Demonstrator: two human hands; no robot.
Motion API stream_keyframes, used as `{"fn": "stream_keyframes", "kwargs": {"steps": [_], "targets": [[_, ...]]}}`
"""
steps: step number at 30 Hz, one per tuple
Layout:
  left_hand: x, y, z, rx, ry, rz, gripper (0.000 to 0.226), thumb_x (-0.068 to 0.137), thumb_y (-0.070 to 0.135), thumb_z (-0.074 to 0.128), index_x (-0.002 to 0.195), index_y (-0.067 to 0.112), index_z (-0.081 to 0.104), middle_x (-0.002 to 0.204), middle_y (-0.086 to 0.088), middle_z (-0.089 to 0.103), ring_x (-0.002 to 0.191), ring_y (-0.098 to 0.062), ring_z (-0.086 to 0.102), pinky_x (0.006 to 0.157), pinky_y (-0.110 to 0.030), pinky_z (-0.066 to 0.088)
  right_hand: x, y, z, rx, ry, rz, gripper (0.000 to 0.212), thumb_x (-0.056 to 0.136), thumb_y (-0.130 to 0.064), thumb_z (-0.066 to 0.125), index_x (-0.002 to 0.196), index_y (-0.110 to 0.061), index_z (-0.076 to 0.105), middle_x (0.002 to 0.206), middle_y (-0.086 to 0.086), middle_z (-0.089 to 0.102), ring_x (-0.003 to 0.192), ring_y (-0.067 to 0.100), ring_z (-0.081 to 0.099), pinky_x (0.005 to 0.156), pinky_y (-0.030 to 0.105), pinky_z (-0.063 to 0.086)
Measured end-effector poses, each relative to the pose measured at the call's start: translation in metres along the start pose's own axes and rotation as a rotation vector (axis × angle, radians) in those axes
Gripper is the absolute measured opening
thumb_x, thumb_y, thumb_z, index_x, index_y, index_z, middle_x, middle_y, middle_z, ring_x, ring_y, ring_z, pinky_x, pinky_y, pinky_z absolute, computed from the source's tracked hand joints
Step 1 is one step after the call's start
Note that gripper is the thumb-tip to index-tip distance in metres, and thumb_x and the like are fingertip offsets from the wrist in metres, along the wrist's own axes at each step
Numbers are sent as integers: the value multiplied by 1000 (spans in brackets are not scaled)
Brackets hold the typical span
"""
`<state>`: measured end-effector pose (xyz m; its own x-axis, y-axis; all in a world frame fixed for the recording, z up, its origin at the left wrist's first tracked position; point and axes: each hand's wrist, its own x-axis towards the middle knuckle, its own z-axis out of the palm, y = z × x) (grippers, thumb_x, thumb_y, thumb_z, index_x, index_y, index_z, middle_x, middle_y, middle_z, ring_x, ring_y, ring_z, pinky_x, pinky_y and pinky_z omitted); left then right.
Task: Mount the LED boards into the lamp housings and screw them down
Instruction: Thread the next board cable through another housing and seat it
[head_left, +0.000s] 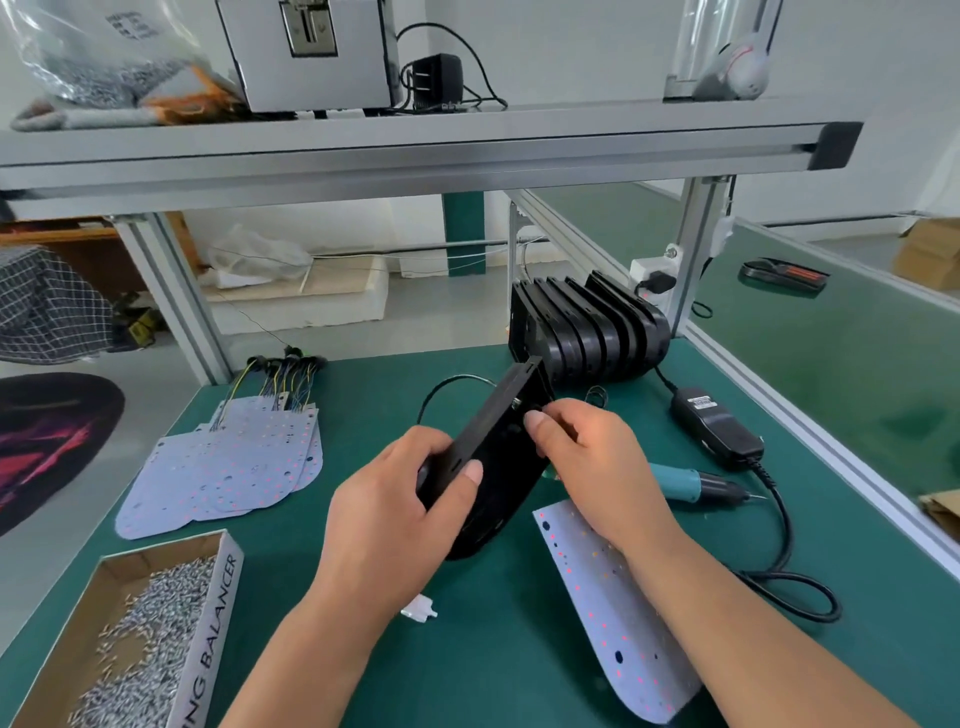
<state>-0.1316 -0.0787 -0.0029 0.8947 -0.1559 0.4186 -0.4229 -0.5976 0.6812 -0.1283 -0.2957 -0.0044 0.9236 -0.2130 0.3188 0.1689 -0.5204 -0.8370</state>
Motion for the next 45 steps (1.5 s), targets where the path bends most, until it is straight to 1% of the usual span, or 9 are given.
{"fn": "stream_keyframes", "kwargs": {"steps": [4, 10, 15, 19, 25, 31, 36, 41, 45], "targets": [[-2, 0, -1, -45, -38, 15, 28, 85, 69, 55, 100, 45, 58, 84, 18, 65, 74, -10, 59, 61, -27, 44, 0, -4, -1, -147, 15, 9, 41, 110, -39, 48, 76, -16, 49, 66, 2, 55, 70, 25, 55, 67, 48, 45], [-3, 5, -8, -200, -210, -14, 36, 89, 53, 68, 123, 44, 64, 104, 14, 75, 94, -14, 71, 81, -43, 60, -2, -13, -7, -327, 92, -99, 46, 106, -53, 49, 74, -21, 39, 64, -4, 47, 61, 16, 48, 55, 36, 31], [-2, 5, -13, -323, -360, -52, 47, 79, 49, 74, 121, 37, 58, 98, 1, 70, 83, -20, 66, 77, -55, 56, -6, -17, -2, -513, 15, -227, 36, 108, -50, 44, 82, -25, 38, 77, -5, 50, 72, 24, 54, 64, 43, 42], [0, 5, -13, -461, -467, -32, 66, 86, 39, 75, 147, 44, 53, 135, 3, 70, 125, -22, 68, 102, -45, 55, -6, -17, 0, -530, -28, -261, 29, 109, -47, 47, 87, -29, 43, 82, -7, 50, 78, 22, 58, 69, 44, 46], [1, 4, -8, -541, -413, -79, 44, 87, 30, 67, 128, 45, 66, 127, 2, 75, 118, -20, 69, 93, -21, 54, -5, -20, 5, -484, 20, -249, 24, 105, -41, 60, 109, -21, 71, 94, -4, 66, 90, 23, 64, 77, 43, 47], [1, 6, -5, -497, -413, -73, 47, 83, 13, 55, 126, 24, 68, 111, -13, 71, 105, -39, 62, 87, -42, 54, -7, -27, 11, -322, 140, -239, 23, 97, -29, 74, 117, -18, 71, 105, -6, 76, 97, 20, 70, 83, 46, 54], [1, 5, -3, -500, -363, -110, 47, 80, 15, 57, 122, 33, 69, 113, -4, 74, 108, -32, 66, 91, -47, 58, -6, -30, 13, -332, 119, -269, 25, 94, -28, 75, 118, -20, 69, 107, -8, 73, 98, 16, 67, 84, 43, 54], [0, 5, 0, -490, -296, -137, 42, 82, 21, 58, 119, 36, 70, 109, 2, 77, 102, -17, 70, 87, -36, 57, -2, -32, 7, -395, 90, -296, 21, 98, -23, 70, 119, -20, 75, 104, -2, 74, 95, 25, 70, 81, 47, 54], [-3, 12, 2, -465, -268, -143, 41, 83, 24, 56, 120, 35, 69, 107, -1, 76, 105, -30, 67, 96, -55, 56, -1, -35, 3, -486, 90, -346, 21, 99, -18, 64, 115, -22, 78, 97, 1, 71, 87, 28, 68, 70, 45, 52]]}}
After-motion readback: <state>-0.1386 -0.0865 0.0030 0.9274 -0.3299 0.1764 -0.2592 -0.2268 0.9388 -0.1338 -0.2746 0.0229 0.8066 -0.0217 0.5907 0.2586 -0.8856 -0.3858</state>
